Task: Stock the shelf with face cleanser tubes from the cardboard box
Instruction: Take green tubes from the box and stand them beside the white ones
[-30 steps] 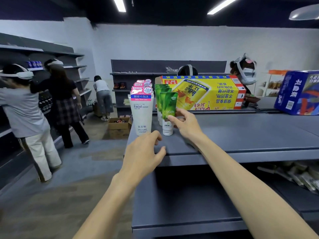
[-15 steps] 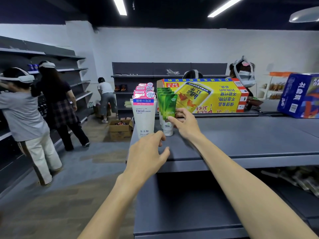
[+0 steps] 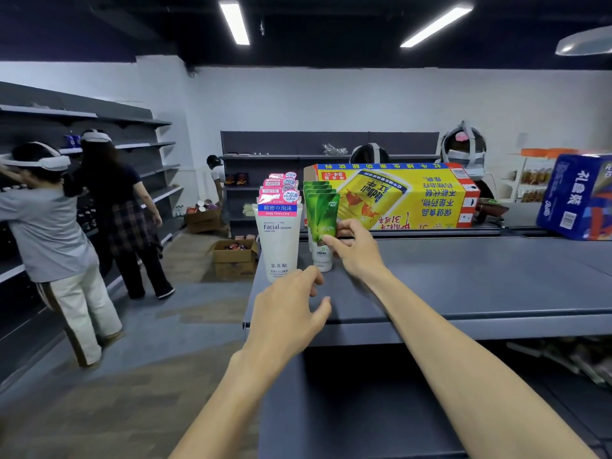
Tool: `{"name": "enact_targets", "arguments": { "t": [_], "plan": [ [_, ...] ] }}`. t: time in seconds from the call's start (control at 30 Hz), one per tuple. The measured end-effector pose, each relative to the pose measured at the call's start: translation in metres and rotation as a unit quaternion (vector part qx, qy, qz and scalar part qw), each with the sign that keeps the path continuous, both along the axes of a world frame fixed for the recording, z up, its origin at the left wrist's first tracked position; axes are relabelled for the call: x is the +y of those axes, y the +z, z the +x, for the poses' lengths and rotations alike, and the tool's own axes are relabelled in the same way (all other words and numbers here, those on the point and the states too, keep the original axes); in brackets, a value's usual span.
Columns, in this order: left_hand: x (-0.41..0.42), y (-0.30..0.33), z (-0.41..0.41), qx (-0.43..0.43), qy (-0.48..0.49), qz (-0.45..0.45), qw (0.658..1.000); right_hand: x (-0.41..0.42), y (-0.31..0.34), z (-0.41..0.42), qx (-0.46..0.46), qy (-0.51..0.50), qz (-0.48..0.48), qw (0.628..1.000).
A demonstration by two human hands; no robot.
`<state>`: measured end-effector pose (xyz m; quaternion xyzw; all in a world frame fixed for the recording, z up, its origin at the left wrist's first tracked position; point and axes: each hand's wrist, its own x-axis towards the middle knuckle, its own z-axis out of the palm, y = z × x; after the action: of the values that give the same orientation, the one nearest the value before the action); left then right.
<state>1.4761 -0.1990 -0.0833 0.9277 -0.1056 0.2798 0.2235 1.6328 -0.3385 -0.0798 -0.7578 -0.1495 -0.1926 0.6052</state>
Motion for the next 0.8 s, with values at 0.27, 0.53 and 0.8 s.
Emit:
{"name": "enact_targets", "arguments": {
  "t": [0.27, 0.53, 0.8],
  "plan": [
    [0.0, 0.001, -0.003, -0.002, -0.001, -0.006, 1.0, -0.001, 0.002, -0.004, -0.005, 0.004, -0.004, 1.0],
    [0.002, 0.007, -0.006, -0.002, 0.009, 0.001, 1.0, -0.003, 0.005, -0.011, 0.006, -0.005, -0.025, 1.0],
    [-0.002, 0.017, -0.01, 0.001, 0.025, 0.021, 0.999, -0.024, 0.016, -0.027, 0.013, -0.036, -0.111, 0.993]
  ]
}}
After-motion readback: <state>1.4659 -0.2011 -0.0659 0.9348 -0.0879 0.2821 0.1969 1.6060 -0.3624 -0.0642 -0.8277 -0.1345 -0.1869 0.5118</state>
